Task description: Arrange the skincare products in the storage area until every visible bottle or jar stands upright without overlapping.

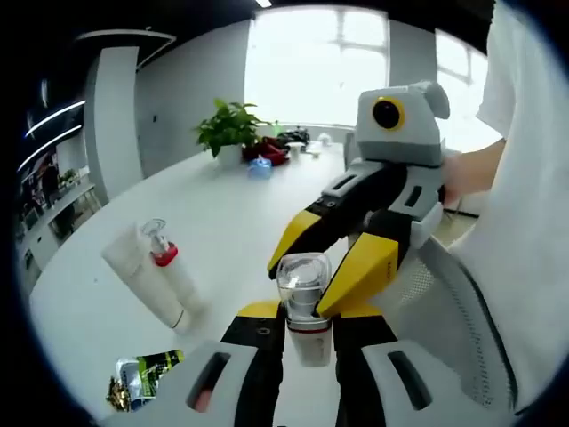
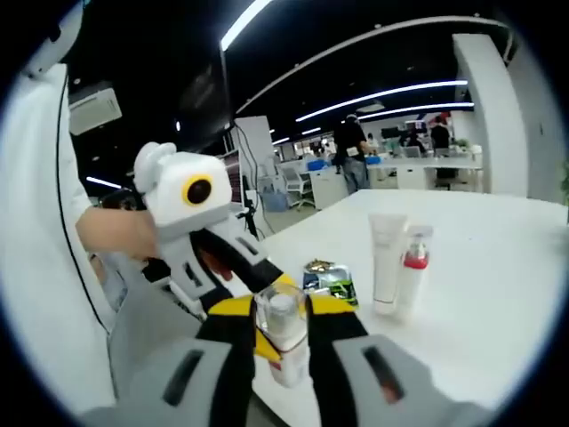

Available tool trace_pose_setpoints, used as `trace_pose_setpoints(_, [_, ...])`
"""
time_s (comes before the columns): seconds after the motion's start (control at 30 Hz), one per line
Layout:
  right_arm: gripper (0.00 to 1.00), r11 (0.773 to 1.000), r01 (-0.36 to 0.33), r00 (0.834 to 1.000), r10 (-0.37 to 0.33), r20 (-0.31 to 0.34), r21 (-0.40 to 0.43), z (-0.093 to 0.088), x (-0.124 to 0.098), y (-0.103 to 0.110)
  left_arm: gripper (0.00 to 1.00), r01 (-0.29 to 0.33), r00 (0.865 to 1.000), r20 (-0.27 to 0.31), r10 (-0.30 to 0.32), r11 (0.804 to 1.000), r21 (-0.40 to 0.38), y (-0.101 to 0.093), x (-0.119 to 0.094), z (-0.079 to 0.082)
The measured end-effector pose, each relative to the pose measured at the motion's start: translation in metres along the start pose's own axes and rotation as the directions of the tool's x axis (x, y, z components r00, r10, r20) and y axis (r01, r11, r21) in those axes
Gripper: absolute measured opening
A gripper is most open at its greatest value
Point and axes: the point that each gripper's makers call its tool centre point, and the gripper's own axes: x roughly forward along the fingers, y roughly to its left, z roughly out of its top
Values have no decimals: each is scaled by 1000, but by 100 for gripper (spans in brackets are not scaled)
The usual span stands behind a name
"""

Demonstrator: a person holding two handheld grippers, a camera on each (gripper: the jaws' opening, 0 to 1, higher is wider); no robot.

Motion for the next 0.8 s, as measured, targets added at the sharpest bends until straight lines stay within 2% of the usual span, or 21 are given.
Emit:
trace_pose_setpoints(0.33, [21, 996, 62, 995, -66, -69, -57, -28, 12, -15, 19, -2, 998, -67, 1, 1000, -18, 9, 26, -31])
trace_pose_setpoints(0.5, [21, 996, 82, 992, -85, -93, -40, -43, 16, -21, 18, 5, 993, -118, -6, 1000, -12, 11, 38, -49])
trace_pose_setpoints(0.8, [21, 993, 115, 985, -119, -124, -35, -59, 21, -37, 18, -2, 989, -148, 3, 1000, 9, 26, 54, -61])
